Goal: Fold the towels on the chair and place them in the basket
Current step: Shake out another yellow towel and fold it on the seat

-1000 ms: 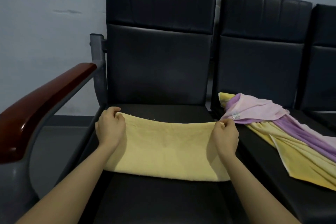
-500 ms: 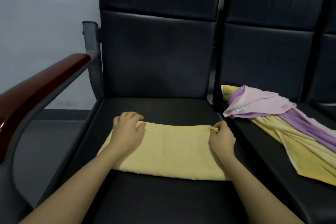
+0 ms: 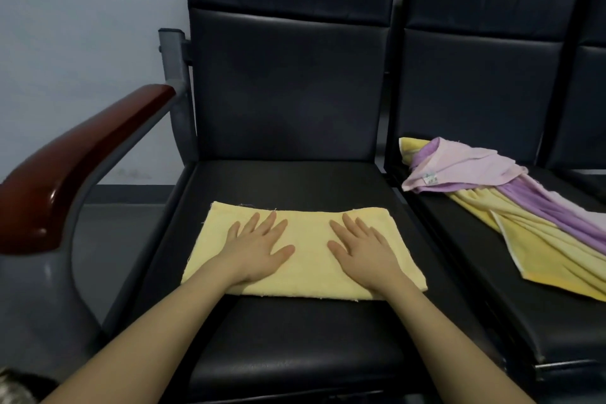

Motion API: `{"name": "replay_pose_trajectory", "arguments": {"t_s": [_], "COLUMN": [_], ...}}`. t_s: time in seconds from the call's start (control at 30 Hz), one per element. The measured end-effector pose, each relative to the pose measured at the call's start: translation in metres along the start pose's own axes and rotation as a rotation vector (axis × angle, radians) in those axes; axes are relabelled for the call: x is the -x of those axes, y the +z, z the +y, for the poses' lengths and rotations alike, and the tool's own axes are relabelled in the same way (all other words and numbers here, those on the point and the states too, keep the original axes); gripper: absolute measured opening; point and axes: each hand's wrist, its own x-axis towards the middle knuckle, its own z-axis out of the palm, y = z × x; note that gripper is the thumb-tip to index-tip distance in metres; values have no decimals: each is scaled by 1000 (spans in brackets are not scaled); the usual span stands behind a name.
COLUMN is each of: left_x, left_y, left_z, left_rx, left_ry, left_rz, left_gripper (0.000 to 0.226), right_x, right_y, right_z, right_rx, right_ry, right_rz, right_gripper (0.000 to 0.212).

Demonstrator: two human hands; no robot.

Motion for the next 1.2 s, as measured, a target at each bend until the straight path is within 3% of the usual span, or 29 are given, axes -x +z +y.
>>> {"name": "replay_pose_trajectory", "arguments": {"t_s": [0.23, 0.33, 0.43, 0.57, 0.7, 1.07, 1.2], "left_x": [54, 75, 92, 102, 105, 100, 106], "left_y": [10, 7, -1, 1, 3, -7, -28], "left_z": [7, 3, -7, -25, -37, -37, -18], "left_rx": [-4, 92, 159, 122, 139, 433, 466], "left_ry": [13, 3, -101, -259, -396, -263, -144], "left_rz": [-26, 97, 210, 211, 303, 627, 779], "left_gripper": [64, 62, 62, 64, 44, 37, 38], "right_x": [44, 55, 58, 53, 45, 35, 27], "right_y": [-1, -4, -8, -9, -7, 16, 23], "right_z": [-6, -12, -27, -50, -64, -77, -99], "right_rx": [-4, -18, -66, -112, -188, 66, -126], "right_ry": [-66, -89, -159, -254, -274, -312, -308], "right_rz": [-28, 21, 75, 87, 49, -89, 6], "right_gripper": [52, 49, 41, 38, 36, 54, 50]}}
